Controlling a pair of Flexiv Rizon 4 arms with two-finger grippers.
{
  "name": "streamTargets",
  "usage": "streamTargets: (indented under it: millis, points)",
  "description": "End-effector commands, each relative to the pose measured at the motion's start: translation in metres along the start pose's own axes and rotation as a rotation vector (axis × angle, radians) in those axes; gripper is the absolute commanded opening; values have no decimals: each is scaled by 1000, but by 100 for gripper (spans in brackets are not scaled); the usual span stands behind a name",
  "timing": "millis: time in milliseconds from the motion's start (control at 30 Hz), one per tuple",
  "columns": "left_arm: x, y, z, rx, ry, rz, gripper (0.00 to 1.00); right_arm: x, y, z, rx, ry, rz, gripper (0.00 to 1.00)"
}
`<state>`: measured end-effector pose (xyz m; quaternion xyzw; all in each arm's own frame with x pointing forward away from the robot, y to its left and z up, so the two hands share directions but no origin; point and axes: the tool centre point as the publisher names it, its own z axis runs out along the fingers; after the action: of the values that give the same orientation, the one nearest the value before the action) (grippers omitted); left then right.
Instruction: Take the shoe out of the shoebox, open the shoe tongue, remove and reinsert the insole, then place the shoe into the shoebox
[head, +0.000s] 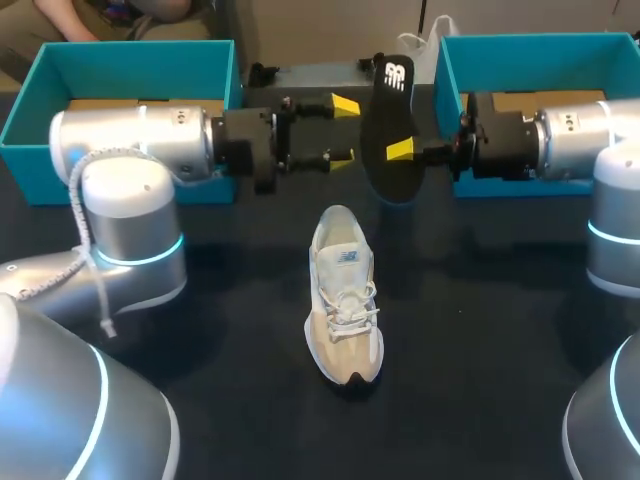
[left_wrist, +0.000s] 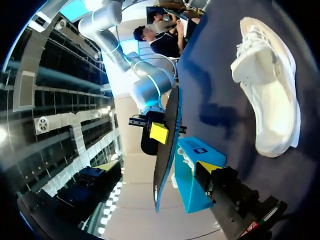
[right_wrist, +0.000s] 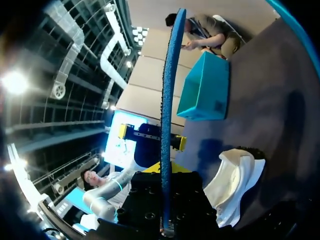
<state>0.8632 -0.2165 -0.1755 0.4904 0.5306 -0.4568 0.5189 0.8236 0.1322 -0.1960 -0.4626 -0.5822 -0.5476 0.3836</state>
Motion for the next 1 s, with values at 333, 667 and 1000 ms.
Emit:
streamTargets:
  millis: [333,667,1000]
  points:
    - [1,-13,-46,-77,90,-351,100,-9,8,2,-28,18,-259,0]
    - [29,-19,-68,-121,210,-674,100,-5,11,16,65,33,-452,0]
    - [58,-31,-89,-138,341,-860,100,-4,11,35,199,126,-600,0]
